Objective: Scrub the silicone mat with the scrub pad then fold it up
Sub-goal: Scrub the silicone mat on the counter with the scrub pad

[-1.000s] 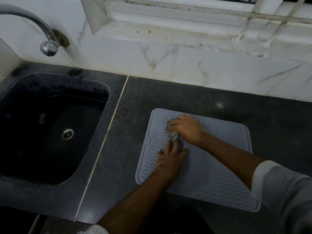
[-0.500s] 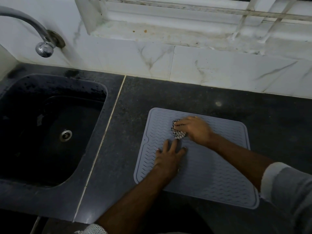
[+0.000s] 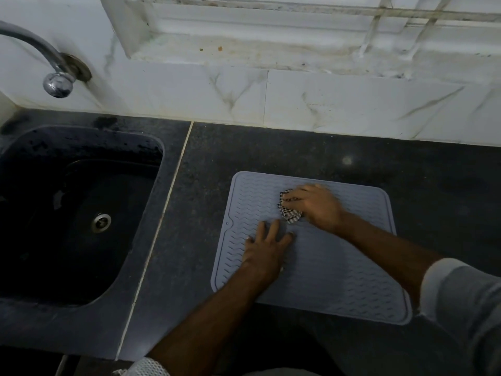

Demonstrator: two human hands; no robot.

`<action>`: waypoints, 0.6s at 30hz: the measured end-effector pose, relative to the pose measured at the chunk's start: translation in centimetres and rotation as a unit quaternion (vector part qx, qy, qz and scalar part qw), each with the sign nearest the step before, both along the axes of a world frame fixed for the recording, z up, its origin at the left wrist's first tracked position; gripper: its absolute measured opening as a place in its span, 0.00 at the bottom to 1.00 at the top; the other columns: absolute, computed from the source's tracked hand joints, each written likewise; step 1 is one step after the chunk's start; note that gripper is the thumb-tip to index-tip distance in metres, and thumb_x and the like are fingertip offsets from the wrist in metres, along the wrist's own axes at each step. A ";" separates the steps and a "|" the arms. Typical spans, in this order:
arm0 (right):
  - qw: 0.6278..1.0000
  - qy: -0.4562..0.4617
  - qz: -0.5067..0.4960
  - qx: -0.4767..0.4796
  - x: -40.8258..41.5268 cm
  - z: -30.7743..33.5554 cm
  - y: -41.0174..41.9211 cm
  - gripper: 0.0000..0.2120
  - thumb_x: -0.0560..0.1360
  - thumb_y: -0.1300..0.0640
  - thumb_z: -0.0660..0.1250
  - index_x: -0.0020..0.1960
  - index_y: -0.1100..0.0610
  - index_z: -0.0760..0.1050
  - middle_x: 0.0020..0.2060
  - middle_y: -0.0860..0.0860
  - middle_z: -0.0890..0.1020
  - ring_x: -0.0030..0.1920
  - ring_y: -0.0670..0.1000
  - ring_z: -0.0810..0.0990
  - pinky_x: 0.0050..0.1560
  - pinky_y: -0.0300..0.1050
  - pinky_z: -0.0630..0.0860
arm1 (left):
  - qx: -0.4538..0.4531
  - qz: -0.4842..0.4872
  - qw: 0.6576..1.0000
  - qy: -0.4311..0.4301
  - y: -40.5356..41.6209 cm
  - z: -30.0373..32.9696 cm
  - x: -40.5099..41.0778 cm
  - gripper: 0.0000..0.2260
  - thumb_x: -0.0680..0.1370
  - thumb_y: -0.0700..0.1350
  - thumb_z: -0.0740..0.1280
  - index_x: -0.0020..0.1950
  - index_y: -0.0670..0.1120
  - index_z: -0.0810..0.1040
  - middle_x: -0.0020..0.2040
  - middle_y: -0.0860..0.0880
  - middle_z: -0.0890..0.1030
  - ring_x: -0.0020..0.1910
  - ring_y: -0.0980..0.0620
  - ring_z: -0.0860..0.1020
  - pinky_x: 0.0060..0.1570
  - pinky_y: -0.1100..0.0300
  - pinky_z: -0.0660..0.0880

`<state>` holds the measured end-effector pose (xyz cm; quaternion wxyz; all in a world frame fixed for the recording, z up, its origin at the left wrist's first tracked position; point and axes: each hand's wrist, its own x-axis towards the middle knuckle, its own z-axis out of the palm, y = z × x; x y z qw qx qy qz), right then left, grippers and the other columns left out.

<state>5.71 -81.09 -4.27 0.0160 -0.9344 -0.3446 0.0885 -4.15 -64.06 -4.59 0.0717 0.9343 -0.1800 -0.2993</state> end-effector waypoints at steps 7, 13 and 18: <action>0.999 -0.027 -0.006 0.018 1.0 0.2 5.2 0.20 0.75 0.58 0.63 0.67 0.49 0.71 0.68 0.47 0.71 0.68 0.53 0.65 0.67 0.50 0.58 | 0.017 -0.011 1.000 0.007 -0.2 0.5 0.3 0.41 0.75 0.48 0.70 0.77 0.57 0.45 0.77 0.46 0.37 0.75 0.36 0.39 0.69 0.34 0.54; 0.999 -0.031 -0.018 0.037 -1.0 -1.5 0.0 0.23 0.73 0.61 0.66 0.67 0.51 0.70 0.68 0.51 0.71 0.69 0.56 0.67 0.68 0.53 0.58 | 0.003 -0.007 1.000 -0.001 0.0 0.2 0.2 0.39 0.75 0.50 0.69 0.77 0.57 0.48 0.78 0.46 0.40 0.75 0.36 0.40 0.68 0.33 0.54; 0.996 -0.023 -0.069 0.042 -1.4 -1.1 -2.8 0.22 0.72 0.60 0.68 0.65 0.52 0.73 0.66 0.52 0.74 0.67 0.56 0.69 0.67 0.55 0.60 | 0.008 -0.007 1.000 -0.009 -0.1 0.2 0.3 0.39 0.74 0.49 0.70 0.77 0.56 0.50 0.78 0.47 0.41 0.75 0.36 0.41 0.67 0.34 0.56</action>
